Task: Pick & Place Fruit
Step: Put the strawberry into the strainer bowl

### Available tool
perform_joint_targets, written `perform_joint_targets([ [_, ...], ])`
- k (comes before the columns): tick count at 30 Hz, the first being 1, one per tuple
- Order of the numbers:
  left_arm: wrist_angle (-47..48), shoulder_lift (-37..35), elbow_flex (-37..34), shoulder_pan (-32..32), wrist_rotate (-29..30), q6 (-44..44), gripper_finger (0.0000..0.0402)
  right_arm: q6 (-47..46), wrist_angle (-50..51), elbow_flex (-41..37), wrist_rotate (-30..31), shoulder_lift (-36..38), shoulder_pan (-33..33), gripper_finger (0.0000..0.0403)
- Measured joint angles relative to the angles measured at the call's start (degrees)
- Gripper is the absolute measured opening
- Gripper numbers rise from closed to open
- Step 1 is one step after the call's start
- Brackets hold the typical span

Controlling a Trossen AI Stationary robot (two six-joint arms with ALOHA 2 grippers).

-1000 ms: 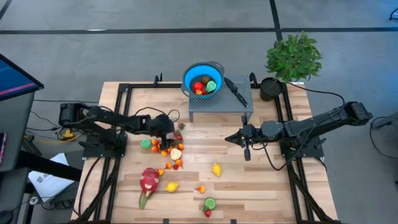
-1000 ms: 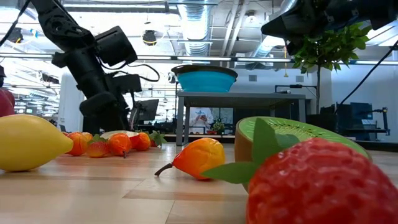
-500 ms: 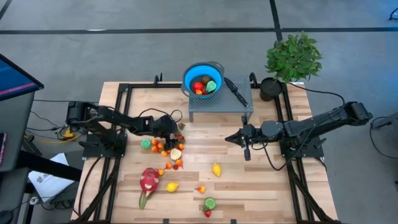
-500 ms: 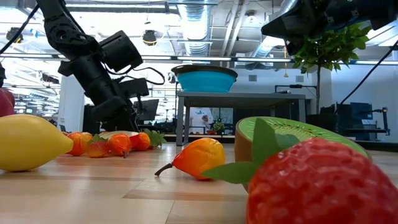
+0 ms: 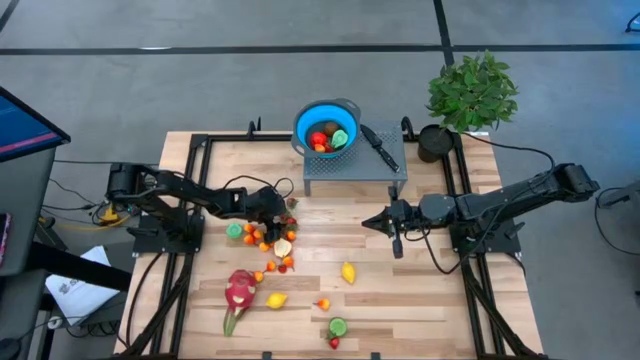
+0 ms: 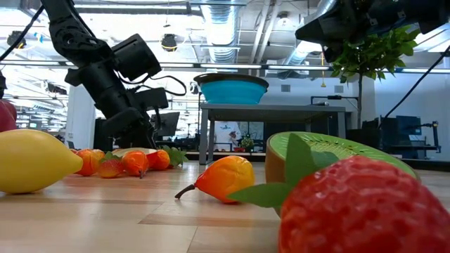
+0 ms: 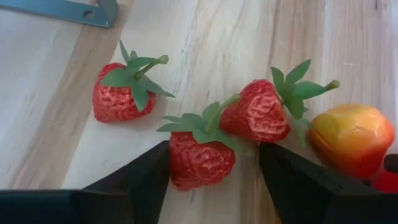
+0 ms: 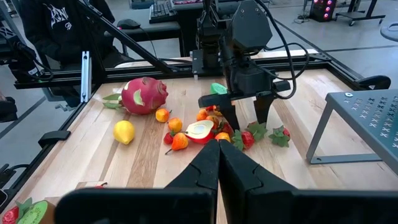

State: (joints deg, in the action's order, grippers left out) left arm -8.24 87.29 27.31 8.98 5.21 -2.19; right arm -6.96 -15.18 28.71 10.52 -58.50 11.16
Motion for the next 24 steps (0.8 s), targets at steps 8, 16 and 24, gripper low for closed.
perform_joint_targets([
  [8, -0.2, 0.0, 0.0, 0.1, 0.8, -1.5, 0.0179, 0.0, 0.0, 0.0, 0.0, 0.0, 0.0, 0.0000],
  [16, -0.5, 0.0, -0.1, 0.1, 0.8, -1.5, 0.0148, -0.1, 0.0, 0.0, 0.0, 0.0, 0.0, 0.0000],
  [24, -0.6, 0.1, -0.1, 0.1, 0.8, -1.7, 0.0142, -0.1, 0.0, 0.0, 0.0, 0.0, 0.0, 0.0000],
])
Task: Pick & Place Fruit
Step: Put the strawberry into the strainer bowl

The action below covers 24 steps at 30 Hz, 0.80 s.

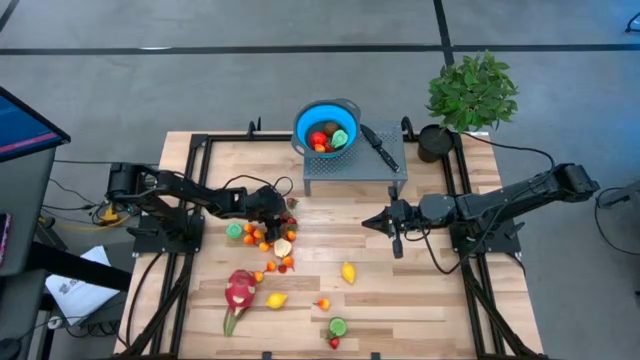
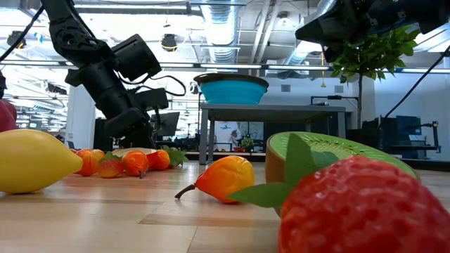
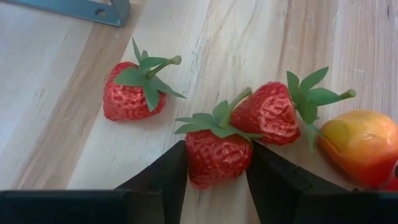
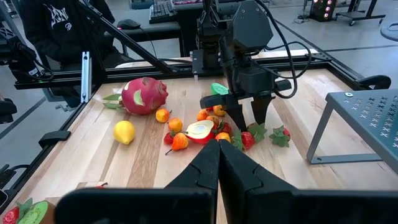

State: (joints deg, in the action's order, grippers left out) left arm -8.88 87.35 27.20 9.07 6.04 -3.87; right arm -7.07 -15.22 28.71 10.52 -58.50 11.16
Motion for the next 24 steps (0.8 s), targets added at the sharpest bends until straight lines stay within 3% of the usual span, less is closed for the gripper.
perform_joint_targets([
  [12, 0.2, -1.4, -0.1, 0.1, 0.2, 0.0, 0.0143, 0.1, -0.2, 0.0, 0.0, 0.0, 0.0, 0.0000],
  [24, 0.2, -15.0, 0.0, 0.1, 3.8, 0.2, 0.0143, 0.1, -0.2, 0.0, 0.0, 0.0, 0.0, 0.0000],
])
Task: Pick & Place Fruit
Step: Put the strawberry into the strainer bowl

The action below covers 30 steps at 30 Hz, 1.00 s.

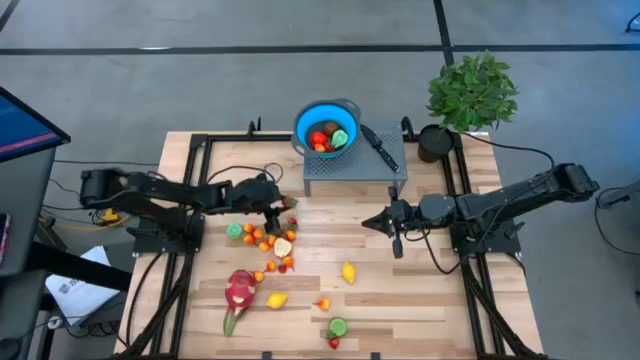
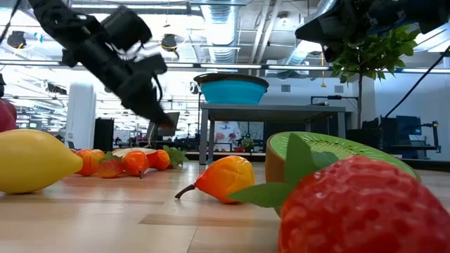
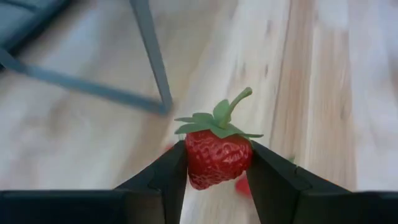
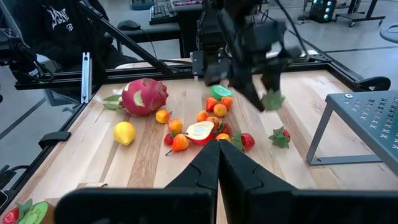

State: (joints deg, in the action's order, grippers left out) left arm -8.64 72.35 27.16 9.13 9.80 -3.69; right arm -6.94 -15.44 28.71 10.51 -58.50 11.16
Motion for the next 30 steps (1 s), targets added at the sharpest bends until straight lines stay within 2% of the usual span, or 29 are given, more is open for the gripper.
perform_joint_targets([
  [9, 0.1, -13.8, 0.0, 0.0, 2.6, 0.0, 0.0143, 0.0, 0.0, 0.0, 0.0, 0.0, 0.0, 0.0000],
  [16, -2.9, -20.7, 0.0, 0.0, 6.6, -0.7, 0.0143, 0.0, -0.1, 0.0, 0.0, 0.0, 0.0, 0.0000],
  [27, -20.1, -20.3, 0.1, 0.0, 9.2, 0.8, 0.0143, 0.0, -0.8, 0.0, 0.0, 0.0, -0.1, 0.0000],
  [30, -21.1, -19.1, 1.5, 0.0, 9.1, 0.9, 0.0143, 0.0, -1.0, 0.0, 0.0, 0.0, -0.1, 0.0000],
])
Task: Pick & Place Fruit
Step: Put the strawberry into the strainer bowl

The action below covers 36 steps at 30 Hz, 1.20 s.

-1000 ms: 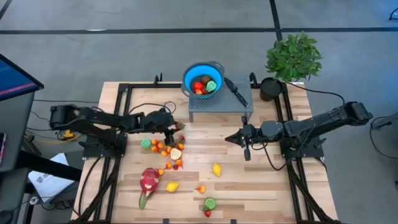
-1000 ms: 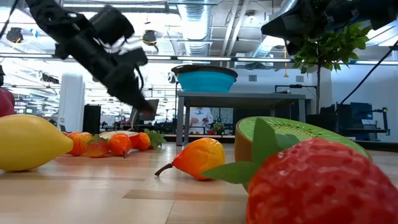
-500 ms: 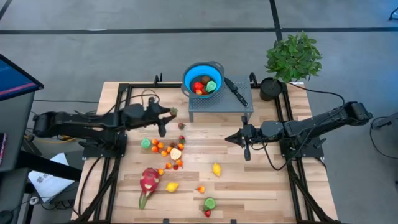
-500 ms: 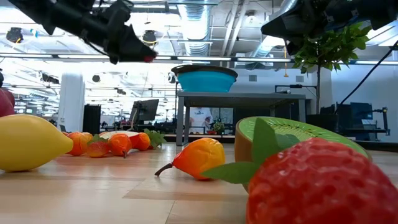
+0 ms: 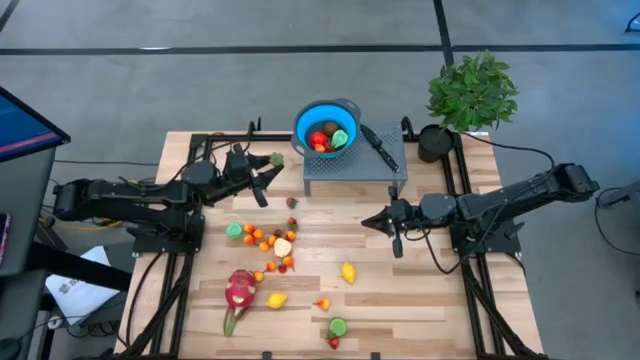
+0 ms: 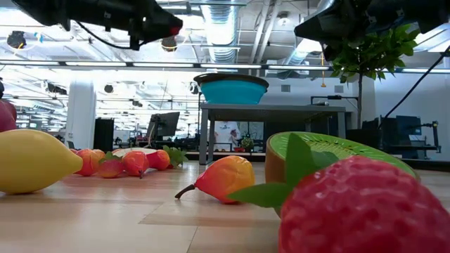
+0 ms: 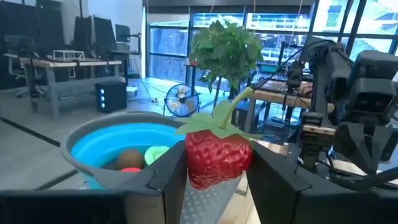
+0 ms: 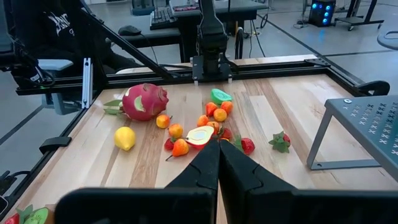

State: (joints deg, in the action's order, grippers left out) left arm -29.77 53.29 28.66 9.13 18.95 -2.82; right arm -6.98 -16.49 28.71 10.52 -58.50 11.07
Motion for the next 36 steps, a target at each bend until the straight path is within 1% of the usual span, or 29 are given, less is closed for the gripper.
perform_joint_targets([
  [2, -0.1, 1.6, 1.9, 0.0, 0.0, 0.2, 0.0143, 0.0, 0.0, 0.0, 0.0, 0.0, 0.0, 0.0000],
  [6, -0.2, 6.4, 6.5, 0.1, 0.0, 4.0, 0.0143, 0.0, -0.4, 0.0, 0.0, 0.0, 0.0, 0.0000],
  [13, 0.4, 15.8, 14.9, 4.5, -0.1, 4.3, 0.0143, 0.0, -1.9, 0.0, 0.0, 0.0, 0.0, 0.0000],
  [23, 2.4, 27.8, 26.2, 10.7, -5.1, 4.3, 0.0143, 0.0, -2.6, 0.0, 0.0, 0.0, 0.0, 0.0000],
  [27, 6.7, 31.3, 32.2, 12.5, -7.2, 5.4, 0.0143, 0.0, -2.6, 0.0, 0.0, 0.0, 0.0, 0.0000],
  [32, 17.1, 34.4, 39.5, 15.1, -7.4, 7.0, 0.0143, 0.0, -2.4, 0.0, 0.0, 0.0, 0.0, 0.0000],
  [34, 19.3, 35.5, 41.0, 16.1, -7.4, 7.0, 0.0143, 0.0, -2.4, 0.0, 0.0, 0.0, 0.0, 0.0000],
  [36, 19.6, 36.4, 41.7, 17.0, -7.3, 7.1, 0.0143, 0.0, -2.4, 0.0, 0.0, 0.0, -0.2, 0.0000],
])
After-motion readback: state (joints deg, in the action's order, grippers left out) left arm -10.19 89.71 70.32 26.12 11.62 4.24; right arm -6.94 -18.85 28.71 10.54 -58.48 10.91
